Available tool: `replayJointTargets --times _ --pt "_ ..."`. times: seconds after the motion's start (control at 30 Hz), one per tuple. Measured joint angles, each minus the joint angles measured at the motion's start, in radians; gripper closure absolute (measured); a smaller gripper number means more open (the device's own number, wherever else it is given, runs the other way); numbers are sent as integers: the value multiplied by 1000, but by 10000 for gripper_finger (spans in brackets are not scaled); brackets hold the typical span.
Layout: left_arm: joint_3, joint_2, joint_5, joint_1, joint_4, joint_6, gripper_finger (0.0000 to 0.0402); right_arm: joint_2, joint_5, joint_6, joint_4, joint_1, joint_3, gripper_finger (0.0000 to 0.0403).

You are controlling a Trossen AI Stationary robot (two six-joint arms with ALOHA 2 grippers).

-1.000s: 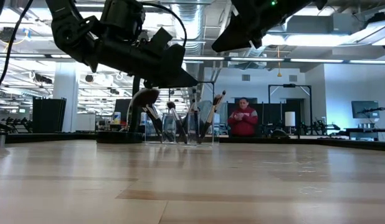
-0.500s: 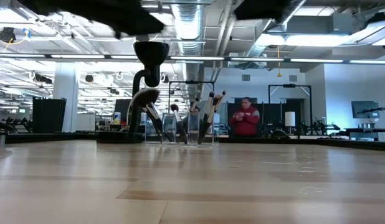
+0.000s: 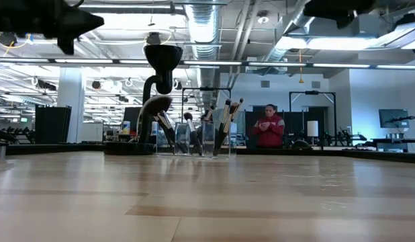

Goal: Sort items
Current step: Return to home position

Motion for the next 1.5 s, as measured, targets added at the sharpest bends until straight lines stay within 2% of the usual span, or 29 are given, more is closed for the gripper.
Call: replayJointTargets --times 0.1,0.17,0.27,0.33,0.43,0.6,0.73,0.93,1.2,1.5 --pt "-64 -91 91 1 0 -3 398 -89 -174 -65 154 -56 -123 338" --pt "-86 -114 133 1 5 -19 398 -135 -252 -94 263 -108 -208 338" --pt "-94 -103 124 1 6 -31 398 -198 -320 -81 330 -185 -297 338" --pt "-91 -98 79 1 12 -32 398 -242 -350 -33 330 -227 -333 338" --pt "-90 -112 19 3 48 -16 398 -311 -362 2 326 -276 -376 338" --pt "-78 -114 16 2 38 21 398 -450 -415 21 314 -303 -439 338" --pt "-88 -115 -8 2 3 14 398 -556 -418 21 305 -305 -499 338" --pt "-154 -115 32 2 10 -33 398 -679 -418 14 300 -305 -577 338" --pt "-157 -103 65 2 14 -7 398 -720 -467 9 229 -288 -579 338" --pt "-157 -64 66 2 15 -1 398 -719 -463 -64 194 -285 -579 338"
